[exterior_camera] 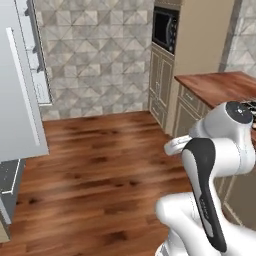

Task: Take the cheese, steak, and mushroom from the fridge and place them on the plate on the dining counter to create an appetizer plate.

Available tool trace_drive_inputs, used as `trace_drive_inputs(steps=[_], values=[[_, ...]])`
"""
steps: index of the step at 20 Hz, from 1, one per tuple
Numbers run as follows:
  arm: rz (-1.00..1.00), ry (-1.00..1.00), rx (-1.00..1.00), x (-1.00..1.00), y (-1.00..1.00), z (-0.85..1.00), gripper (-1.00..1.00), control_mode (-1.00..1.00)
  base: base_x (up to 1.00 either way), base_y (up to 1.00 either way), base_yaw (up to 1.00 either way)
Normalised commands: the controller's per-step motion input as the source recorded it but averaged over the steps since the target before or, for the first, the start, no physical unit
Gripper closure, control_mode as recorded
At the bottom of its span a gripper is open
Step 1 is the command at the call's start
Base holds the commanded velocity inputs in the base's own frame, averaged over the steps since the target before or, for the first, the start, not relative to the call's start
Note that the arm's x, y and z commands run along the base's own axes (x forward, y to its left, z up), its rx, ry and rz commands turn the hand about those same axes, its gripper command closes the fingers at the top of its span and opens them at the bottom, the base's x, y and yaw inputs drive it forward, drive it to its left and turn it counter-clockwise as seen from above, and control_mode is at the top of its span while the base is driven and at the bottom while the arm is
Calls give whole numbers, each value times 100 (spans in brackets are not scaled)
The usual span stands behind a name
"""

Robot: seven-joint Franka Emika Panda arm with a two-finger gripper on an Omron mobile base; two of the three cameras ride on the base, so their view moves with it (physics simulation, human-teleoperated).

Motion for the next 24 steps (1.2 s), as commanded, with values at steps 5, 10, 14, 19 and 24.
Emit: trace_drive_inputs(steps=[5, 10, 14, 19, 24], values=[[0, 0, 0, 0, 0, 0, -100, 100, 100, -7, 62], [0, 0, 0, 0, 0, 0, -100, 100, 100, -34, 48], [0, 0, 0, 0, 0, 0, -100, 100, 100, -67, 24], [0, 0, 0, 0, 0, 0, -100, 100, 94, -45, 24], [0, 0, 0, 0, 0, 0, -100, 100, 56, -3, 43]])
